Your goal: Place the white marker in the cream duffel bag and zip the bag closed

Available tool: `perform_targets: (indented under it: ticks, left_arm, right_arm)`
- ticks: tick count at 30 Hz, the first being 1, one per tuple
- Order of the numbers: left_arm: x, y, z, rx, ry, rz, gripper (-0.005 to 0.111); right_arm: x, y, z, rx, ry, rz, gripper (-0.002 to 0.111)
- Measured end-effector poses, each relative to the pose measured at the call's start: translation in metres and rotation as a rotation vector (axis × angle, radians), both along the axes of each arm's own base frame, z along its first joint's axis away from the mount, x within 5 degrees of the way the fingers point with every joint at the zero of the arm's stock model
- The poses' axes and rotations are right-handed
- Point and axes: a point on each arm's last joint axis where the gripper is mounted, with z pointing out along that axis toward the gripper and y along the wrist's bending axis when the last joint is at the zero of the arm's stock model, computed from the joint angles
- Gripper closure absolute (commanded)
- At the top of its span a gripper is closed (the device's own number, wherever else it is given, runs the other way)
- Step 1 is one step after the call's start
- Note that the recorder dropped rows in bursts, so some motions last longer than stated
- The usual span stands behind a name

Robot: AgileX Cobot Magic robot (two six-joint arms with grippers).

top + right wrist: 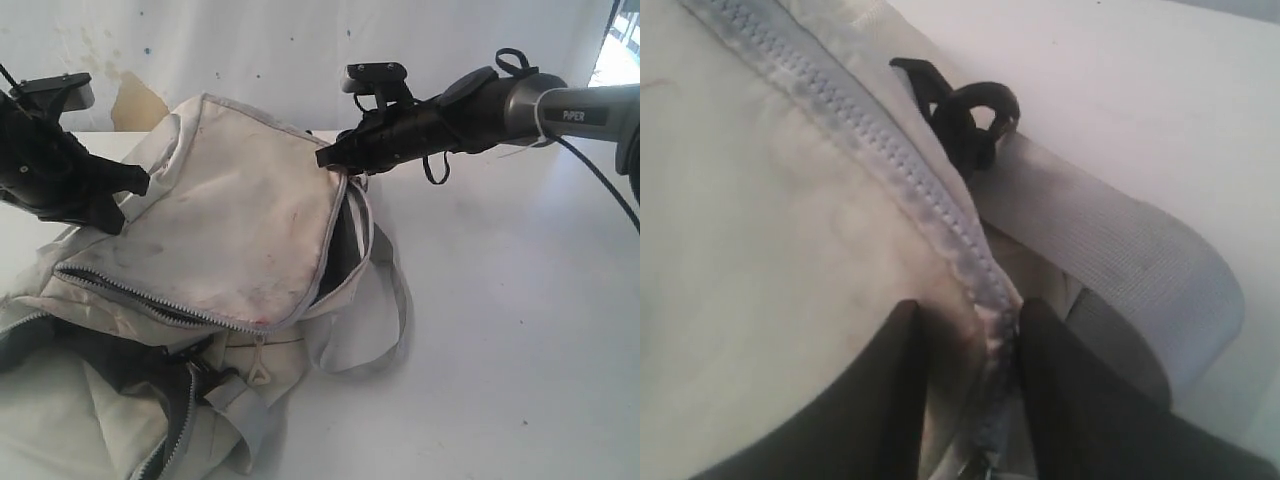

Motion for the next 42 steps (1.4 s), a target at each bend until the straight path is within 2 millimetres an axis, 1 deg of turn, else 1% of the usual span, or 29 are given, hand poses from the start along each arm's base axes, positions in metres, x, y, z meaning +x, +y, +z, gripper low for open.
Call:
perform_targets:
  ticks: [1,2,3,6,8,11,12,13,14,15,17,19,21,25,27,30,31,33,36,37,39,40,42]
  left_arm:
    - [0.000,0.000,0.000,0.001,0.001,-0.002,0.107]
    - [0.000,0.000,0.000,0.001,0.001,-0.002,0.107]
    - [0.000,0.000,0.000,0.001,0.001,-0.004,0.107]
    - [0.000,0.000,0.000,0.001,0.001,-0.004,0.107]
    - [0.001,0.001,0.000,-0.001,-0.007,0.005,0.107]
    - [0.005,0.008,0.002,-0.064,-0.009,0.066,0.107]
    - [0.009,0.014,0.005,-0.110,-0.022,0.105,0.107]
    - [0.011,0.017,0.008,-0.138,-0.032,0.124,0.107]
    - [0.018,0.023,0.017,-0.196,-0.064,0.146,0.107]
    - [0.021,0.024,0.022,-0.231,-0.076,0.142,0.107]
    - [0.033,0.018,0.031,-0.330,-0.098,0.088,0.107]
    - [0.045,0.014,0.034,-0.365,-0.107,0.064,0.107]
    - [0.061,0.012,0.031,-0.376,-0.111,0.060,0.107]
    - [0.095,0.006,0.029,-0.404,-0.115,0.023,0.107]
    - [0.105,0.003,0.026,-0.415,-0.105,0.001,0.107]
    - [0.116,-0.003,0.015,-0.428,-0.067,-0.029,0.106]
    - [0.118,-0.003,0.011,-0.431,-0.054,-0.032,0.103]
    - [0.120,-0.006,0.000,-0.432,-0.018,-0.050,0.092]
    - [0.120,-0.006,-0.011,-0.414,0.017,-0.085,0.066]
    - [0.120,-0.006,-0.012,-0.409,0.022,-0.091,0.054]
    - [0.121,-0.001,-0.013,-0.390,0.016,-0.088,0.040]
    - [0.122,0.001,-0.013,-0.383,0.010,-0.083,0.036]
    - [0.123,0.005,-0.013,-0.371,0.004,-0.075,0.034]
  right_arm:
    - [0.000,0.001,0.000,0.000,-0.001,0.000,0.095]
    - [0.000,0.001,0.000,0.000,-0.001,0.000,0.104]
    - [0.000,0.001,0.000,-0.005,-0.002,0.003,0.108]
    - [-0.002,0.001,-0.001,-0.017,0.011,0.025,0.108]
    - [-0.004,-0.002,0.000,-0.040,0.046,0.002,0.108]
    - [-0.009,-0.009,0.014,-0.084,0.113,-0.064,0.108]
    - [-0.013,-0.016,0.023,-0.107,0.160,-0.109,0.108]
    - [-0.015,-0.019,0.028,-0.114,0.182,-0.133,0.108]
    - [-0.020,-0.026,0.039,-0.116,0.229,-0.175,0.108]
    - [-0.021,-0.029,0.044,-0.114,0.242,-0.193,0.108]
    - [-0.030,-0.046,0.056,-0.130,0.296,-0.281,0.108]
    - [-0.039,-0.059,0.061,-0.131,0.345,-0.351,0.108]
    - [-0.052,-0.068,0.067,-0.119,0.372,-0.395,0.108]
    - [-0.087,-0.080,0.082,-0.099,0.435,-0.463,0.108]
    - [-0.100,-0.083,0.084,-0.094,0.467,-0.482,0.108]
    - [-0.116,-0.088,0.083,-0.093,0.507,-0.503,0.108]
    - [-0.120,-0.089,0.082,-0.096,0.513,-0.503,0.108]
    - [-0.126,-0.090,0.079,-0.099,0.528,-0.509,0.108]
    - [-0.130,-0.093,0.074,-0.125,0.546,-0.508,0.108]
    - [-0.131,-0.094,0.072,-0.134,0.558,-0.508,0.107]
    - [-0.133,-0.098,0.069,-0.185,0.568,-0.487,0.100]
    - [-0.133,-0.099,0.067,-0.208,0.570,-0.478,0.092]
    - [-0.135,-0.100,0.062,-0.248,0.579,-0.451,0.081]
